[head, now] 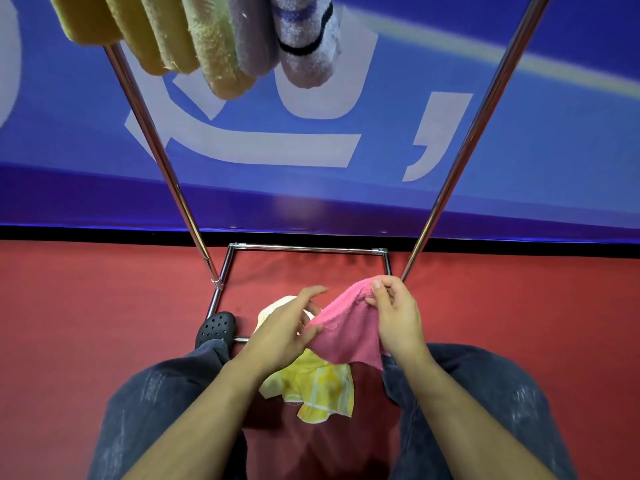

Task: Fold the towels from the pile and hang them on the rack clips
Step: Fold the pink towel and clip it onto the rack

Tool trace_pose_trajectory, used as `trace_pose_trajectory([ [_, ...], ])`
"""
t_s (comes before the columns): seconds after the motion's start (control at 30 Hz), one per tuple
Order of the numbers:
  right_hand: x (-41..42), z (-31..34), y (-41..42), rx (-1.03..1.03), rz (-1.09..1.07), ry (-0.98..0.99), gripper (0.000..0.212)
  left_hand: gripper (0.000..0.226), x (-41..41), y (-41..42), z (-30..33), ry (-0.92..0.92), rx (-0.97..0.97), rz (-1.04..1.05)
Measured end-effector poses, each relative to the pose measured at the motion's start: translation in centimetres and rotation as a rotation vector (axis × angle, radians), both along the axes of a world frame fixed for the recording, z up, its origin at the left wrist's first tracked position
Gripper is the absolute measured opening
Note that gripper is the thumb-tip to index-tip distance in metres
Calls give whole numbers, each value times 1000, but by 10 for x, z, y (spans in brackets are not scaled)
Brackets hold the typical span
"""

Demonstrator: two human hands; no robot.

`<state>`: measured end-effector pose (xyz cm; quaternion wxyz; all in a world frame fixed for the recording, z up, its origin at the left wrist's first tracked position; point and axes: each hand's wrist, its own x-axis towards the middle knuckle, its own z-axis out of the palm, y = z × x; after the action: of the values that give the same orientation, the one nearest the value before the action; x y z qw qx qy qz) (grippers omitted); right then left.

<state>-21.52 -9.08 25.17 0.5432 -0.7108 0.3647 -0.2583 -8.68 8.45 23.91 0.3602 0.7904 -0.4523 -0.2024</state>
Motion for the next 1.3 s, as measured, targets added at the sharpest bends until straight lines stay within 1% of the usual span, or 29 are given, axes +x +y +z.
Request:
trace_pose_trajectory([
  [0.03, 0, 0, 0, -3, -1, 5, 16, 64, -1, 0, 0, -48, 9, -50],
  [0.13, 1, 0, -4, -28, -15, 23, 16, 56, 0, -3, 0, -192, 16, -192],
  [0.2, 3, -4, -8, -75, -16, 48, 17, 62, 3, -4, -4, -261, 60, -273],
  [0.27, 3, -9, -10, -94, 6, 87, 16, 65, 5, -4, -8, -272, 104, -303],
  [0.33, 4, -11, -9, -107, 31, 111, 14, 62, 9, -3, -8, -244, 132, -293],
  [0.47, 4, -12, -7, -96, 67, 103, 13, 47, 14, 0, -11, -212, 181, -187],
  [0.6, 6, -15, -8, -64, 57, 88, 13, 43, 14, 0, -13, -209, 184, -97],
  [0.73, 5, -15, -6, -41, 81, 95, 11, 38, 11, -4, -11, -113, 146, 13],
  [0.83, 5, -17, -4, -21, 109, 79, 11, 35, 12, -6, -13, 35, 120, 87],
  [0.93, 5, -20, -1, 15, 129, 64, 8, 39, 14, -7, -18, 170, 102, 106],
  [1.13, 5, -24, 11, 70, 199, 75, 6, 45, 14, -7, -18, 295, 121, 124],
  [1.3, 6, -35, 22, 16, 312, 113, 8, 48, 15, -8, -18, 368, 127, 156],
])
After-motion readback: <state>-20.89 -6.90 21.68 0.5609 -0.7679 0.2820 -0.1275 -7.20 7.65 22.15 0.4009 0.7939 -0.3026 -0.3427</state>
